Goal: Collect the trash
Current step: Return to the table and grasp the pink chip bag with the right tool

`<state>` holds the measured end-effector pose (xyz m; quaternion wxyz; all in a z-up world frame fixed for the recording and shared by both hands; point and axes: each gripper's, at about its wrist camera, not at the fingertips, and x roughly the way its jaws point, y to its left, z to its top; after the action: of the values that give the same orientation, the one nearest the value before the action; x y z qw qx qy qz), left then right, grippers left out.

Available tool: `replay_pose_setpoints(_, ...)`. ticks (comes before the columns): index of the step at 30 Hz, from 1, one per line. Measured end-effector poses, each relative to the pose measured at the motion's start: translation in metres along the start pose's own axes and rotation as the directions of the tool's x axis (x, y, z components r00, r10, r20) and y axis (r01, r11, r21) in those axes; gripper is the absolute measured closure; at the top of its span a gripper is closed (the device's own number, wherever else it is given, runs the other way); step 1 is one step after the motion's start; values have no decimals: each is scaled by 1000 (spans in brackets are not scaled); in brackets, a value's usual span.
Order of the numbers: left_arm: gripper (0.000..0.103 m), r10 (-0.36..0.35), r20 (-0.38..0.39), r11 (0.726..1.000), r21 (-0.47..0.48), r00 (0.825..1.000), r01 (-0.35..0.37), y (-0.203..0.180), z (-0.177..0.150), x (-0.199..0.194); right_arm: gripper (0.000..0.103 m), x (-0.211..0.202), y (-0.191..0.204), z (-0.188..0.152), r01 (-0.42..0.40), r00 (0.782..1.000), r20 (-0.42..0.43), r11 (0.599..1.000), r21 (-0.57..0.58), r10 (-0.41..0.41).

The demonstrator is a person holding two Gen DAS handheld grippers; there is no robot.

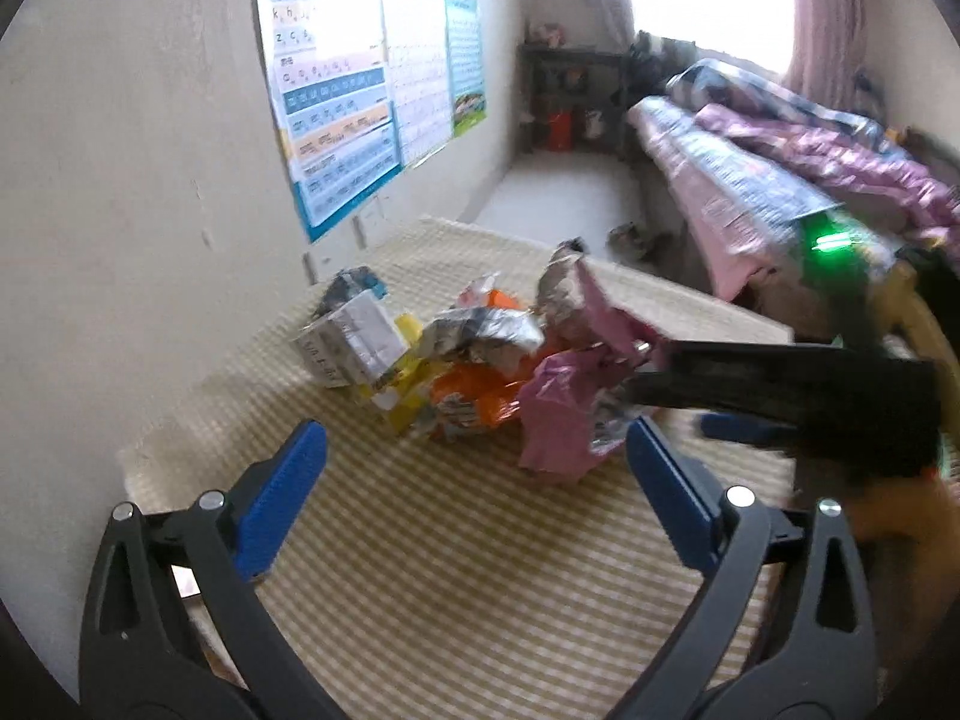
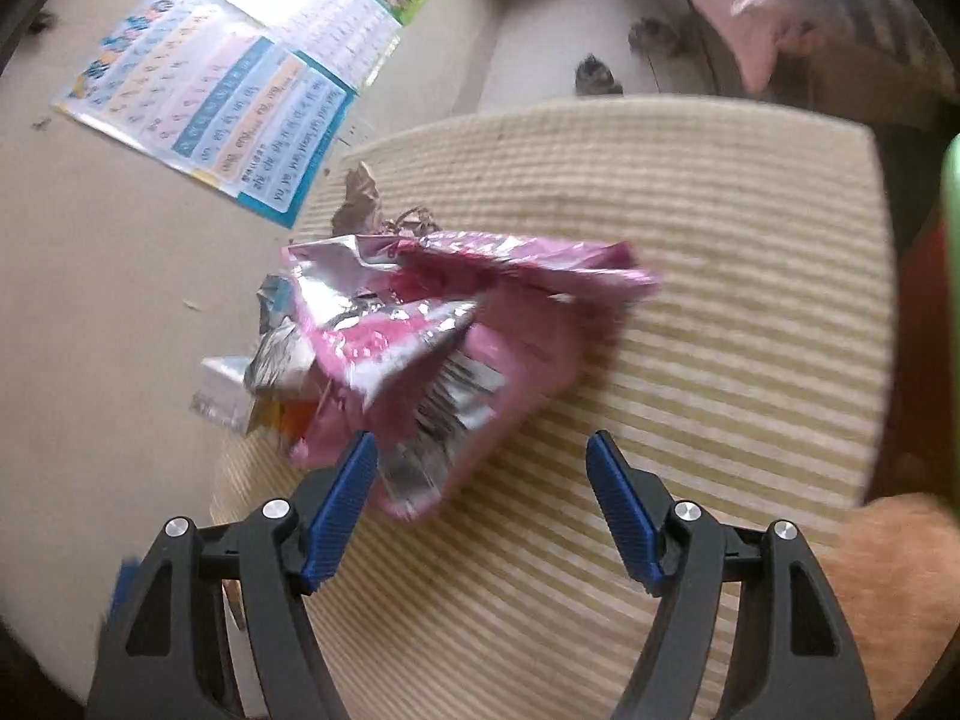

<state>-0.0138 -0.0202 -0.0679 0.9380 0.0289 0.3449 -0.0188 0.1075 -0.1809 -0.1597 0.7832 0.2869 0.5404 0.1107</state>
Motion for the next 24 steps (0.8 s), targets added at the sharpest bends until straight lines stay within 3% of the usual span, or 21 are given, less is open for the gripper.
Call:
replay_pose_setpoints(5,6,-18,-53,998,-62,998,14,12,3,5,35,31,-8,10,-35,997,-62,990,136,44)
replay_pose_setpoints(7,6,-19,-78,997,-71,997,14,14,2,9,50,34,-12,10,-37,997,-64,989,143,47)
replay_pose_setpoints(9,6,-27,-98,996,-87,995,19,16,-1,12,65,31,-13,10,-59,995,-75,992,113,67)
replay_pose_setpoints(12,6,-48,-132,993,-116,990,33,17,-3,19,72,19,-19,5,-81,992,-89,995,52,85)
replay_pose_setpoints(18,6,-63,-169,981,-193,984,29,26,4,35,74,-25,-28,-27,-42,995,-90,993,-112,32)
replay_pose_setpoints(24,6,-55,-177,965,-261,983,7,35,27,57,72,-56,-33,-68,83,996,-7,955,-284,-88)
